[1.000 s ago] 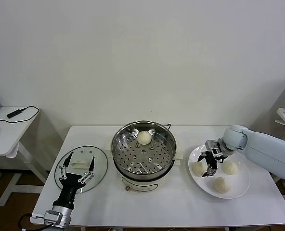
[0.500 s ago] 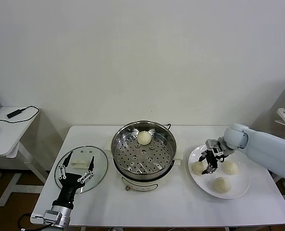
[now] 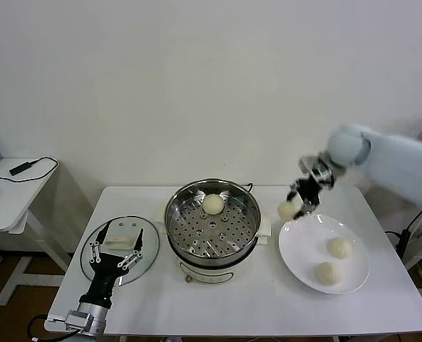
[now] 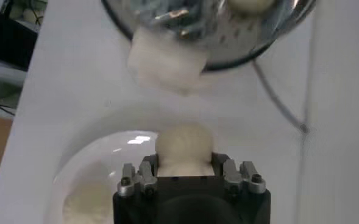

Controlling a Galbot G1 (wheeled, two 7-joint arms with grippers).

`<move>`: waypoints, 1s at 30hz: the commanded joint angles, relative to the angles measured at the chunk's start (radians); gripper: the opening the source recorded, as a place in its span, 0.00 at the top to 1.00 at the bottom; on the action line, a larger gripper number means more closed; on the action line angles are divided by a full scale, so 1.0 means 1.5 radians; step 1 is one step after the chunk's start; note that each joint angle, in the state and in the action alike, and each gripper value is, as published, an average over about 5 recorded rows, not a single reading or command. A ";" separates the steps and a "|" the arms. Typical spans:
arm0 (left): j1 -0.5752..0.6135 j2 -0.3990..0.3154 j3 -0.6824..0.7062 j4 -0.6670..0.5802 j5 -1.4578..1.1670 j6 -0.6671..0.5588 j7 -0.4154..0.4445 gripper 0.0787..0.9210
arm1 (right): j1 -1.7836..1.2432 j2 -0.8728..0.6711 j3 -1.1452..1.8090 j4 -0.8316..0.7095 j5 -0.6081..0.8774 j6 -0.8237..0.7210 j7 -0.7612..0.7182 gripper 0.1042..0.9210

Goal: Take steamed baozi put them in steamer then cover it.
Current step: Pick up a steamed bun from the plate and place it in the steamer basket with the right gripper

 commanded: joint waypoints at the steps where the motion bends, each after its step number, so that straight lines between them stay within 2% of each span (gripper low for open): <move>1: -0.001 0.000 0.001 -0.005 -0.001 0.000 -0.002 0.12 | 0.213 0.176 -0.105 0.046 0.156 -0.049 -0.008 0.38; 8: -0.006 -0.001 0.002 -0.002 -0.003 0.000 -0.007 0.12 | 0.142 0.312 -0.112 0.031 0.236 -0.104 0.100 0.38; 13: -0.009 0.000 0.001 -0.002 -0.004 0.001 -0.009 0.12 | 0.092 0.376 -0.118 -0.001 0.255 -0.118 0.159 0.38; 30: -0.006 0.004 -0.004 -0.012 -0.007 -0.001 -0.012 0.12 | 0.014 0.454 -0.137 -0.081 0.245 -0.128 0.201 0.38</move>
